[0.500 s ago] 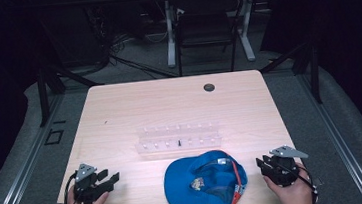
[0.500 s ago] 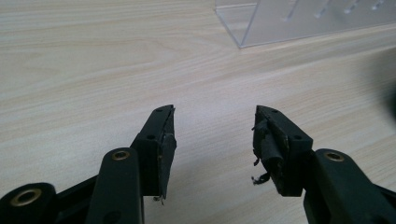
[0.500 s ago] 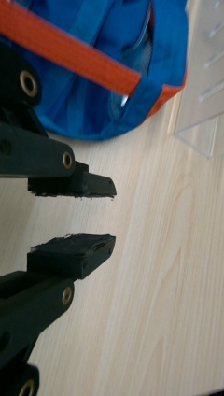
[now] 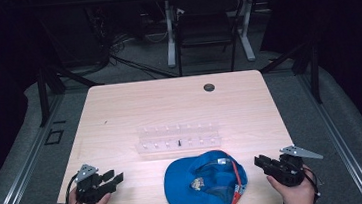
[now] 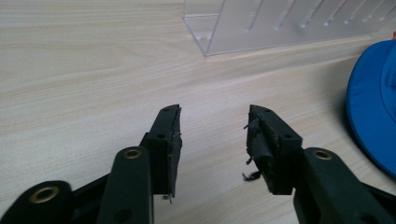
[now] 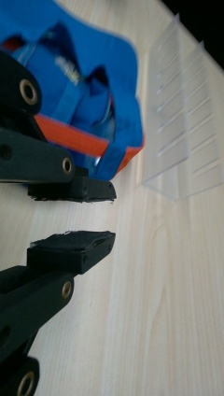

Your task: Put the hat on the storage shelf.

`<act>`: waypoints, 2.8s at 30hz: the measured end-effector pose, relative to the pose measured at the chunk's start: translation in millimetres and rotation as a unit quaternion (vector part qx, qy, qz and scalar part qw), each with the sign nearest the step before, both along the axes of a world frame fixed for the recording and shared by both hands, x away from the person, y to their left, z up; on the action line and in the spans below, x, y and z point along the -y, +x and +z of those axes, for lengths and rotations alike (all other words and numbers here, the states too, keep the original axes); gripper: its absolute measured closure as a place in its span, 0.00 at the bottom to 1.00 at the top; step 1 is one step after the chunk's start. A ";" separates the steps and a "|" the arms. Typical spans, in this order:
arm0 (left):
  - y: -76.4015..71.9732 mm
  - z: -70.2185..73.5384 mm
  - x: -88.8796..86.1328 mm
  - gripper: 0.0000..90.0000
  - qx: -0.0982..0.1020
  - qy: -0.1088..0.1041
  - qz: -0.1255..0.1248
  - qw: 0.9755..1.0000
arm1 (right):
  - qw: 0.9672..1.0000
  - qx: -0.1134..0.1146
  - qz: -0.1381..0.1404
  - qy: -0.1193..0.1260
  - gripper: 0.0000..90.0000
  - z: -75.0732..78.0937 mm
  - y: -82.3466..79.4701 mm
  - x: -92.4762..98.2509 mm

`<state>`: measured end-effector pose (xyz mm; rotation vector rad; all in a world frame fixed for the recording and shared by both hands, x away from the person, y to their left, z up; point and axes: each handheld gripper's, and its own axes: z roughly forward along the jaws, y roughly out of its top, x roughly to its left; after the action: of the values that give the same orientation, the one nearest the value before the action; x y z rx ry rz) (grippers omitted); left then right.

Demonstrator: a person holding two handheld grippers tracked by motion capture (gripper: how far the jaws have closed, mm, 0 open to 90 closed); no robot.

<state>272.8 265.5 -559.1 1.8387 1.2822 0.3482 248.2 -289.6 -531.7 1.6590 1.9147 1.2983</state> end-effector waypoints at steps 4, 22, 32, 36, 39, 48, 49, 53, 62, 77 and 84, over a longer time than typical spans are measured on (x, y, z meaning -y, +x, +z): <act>-3.0 1.2 0.3 0.63 0.012 0.009 0.003 1.000 | 0.995 -0.014 -0.004 0.102 0.79 6.0 -2.9 0.6; -3.1 1.5 -0.9 0.56 0.009 0.013 0.004 1.000 | 0.993 -0.111 -0.005 -0.046 0.71 25.3 7.1 -12.6; -1.4 1.7 -2.4 0.54 0.010 0.013 0.007 1.000 | 0.979 -0.187 0.022 -0.082 0.68 26.1 17.0 -20.3; -1.2 0.7 -2.2 0.54 0.000 0.014 0.003 1.000 | 0.976 -0.204 0.015 -0.069 0.68 29.5 18.4 -25.8; -1.3 1.7 -2.0 0.55 0.000 0.015 -0.002 1.000 | 0.971 -0.226 0.009 -0.076 0.68 29.0 20.5 -27.5; 0.1 0.8 -0.6 0.56 0.000 0.016 -0.003 1.000 | 0.957 -0.279 0.009 -0.074 0.69 25.2 34.4 -30.7; 0.2 0.6 0.0 0.55 -0.001 0.016 -0.005 1.000 | 0.956 -0.286 0.010 -0.070 0.69 24.4 36.7 -31.6; 0.4 0.7 0.8 0.55 -0.006 0.021 -0.010 1.000 | 0.950 -0.304 0.016 -0.073 0.71 22.3 44.6 -34.9; 1.1 -0.5 1.2 0.56 -0.006 0.021 -0.009 1.000 | 0.934 -0.347 0.021 -0.082 0.75 7.5 56.3 -45.1; 2.1 -2.0 1.4 0.56 -0.008 0.022 -0.009 1.000 | 0.915 -0.386 0.041 -0.106 0.83 -6.2 67.6 -52.4; 2.6 -2.4 1.3 0.56 -0.009 0.022 -0.008 1.000 | 0.917 -0.385 0.027 -0.097 0.91 -14.0 66.7 -57.6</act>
<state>275.4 264.2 -561.5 1.8929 1.2803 0.3551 314.9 -232.0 -545.7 2.2173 2.4024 0.4345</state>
